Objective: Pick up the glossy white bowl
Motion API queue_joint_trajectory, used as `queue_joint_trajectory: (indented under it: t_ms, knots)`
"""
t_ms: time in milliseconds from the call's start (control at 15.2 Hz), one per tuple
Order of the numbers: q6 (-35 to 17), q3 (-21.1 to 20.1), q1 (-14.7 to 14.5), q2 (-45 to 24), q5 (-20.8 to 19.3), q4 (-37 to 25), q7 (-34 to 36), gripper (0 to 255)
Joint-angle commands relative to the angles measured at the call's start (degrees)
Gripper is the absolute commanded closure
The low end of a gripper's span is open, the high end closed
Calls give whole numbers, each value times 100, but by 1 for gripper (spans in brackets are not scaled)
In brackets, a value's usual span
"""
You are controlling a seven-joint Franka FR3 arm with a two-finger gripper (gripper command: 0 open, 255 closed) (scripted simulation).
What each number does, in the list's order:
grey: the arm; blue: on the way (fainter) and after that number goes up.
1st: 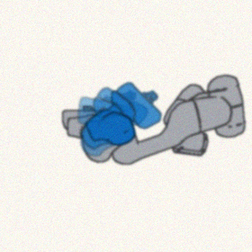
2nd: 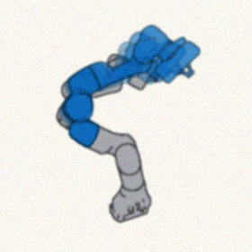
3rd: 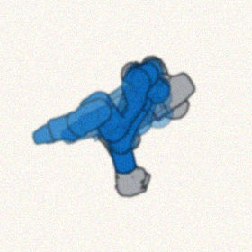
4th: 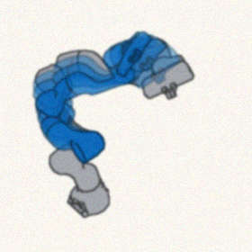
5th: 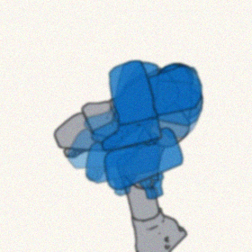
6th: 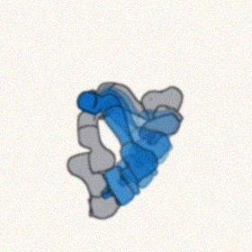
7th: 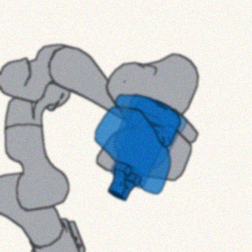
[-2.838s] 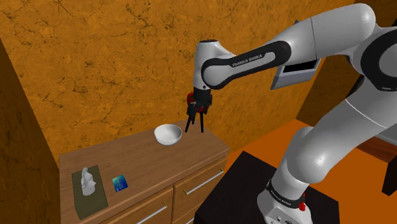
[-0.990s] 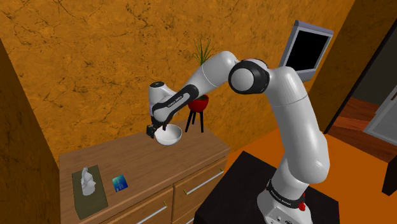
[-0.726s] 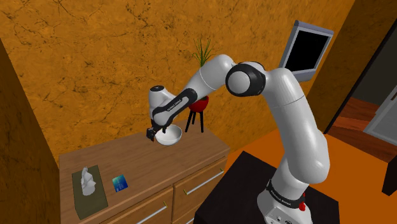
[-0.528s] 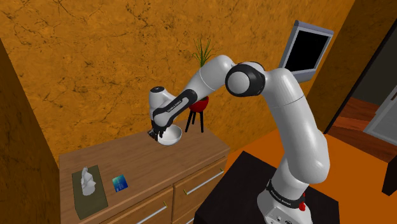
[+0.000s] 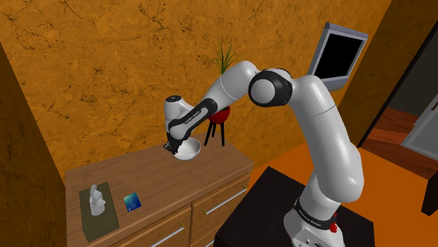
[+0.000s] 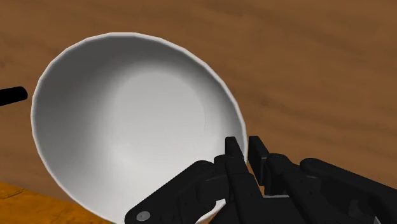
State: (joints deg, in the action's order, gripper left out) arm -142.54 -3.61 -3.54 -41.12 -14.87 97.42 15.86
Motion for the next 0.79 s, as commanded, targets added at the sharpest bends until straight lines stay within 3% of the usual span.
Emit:
queue_joint_trajectory:
  t_ms: [0,726]
  knots:
    - [55,-9,6,45,11,-4,-13,255]
    - [591,-102,62,635,127,46,-146,255]
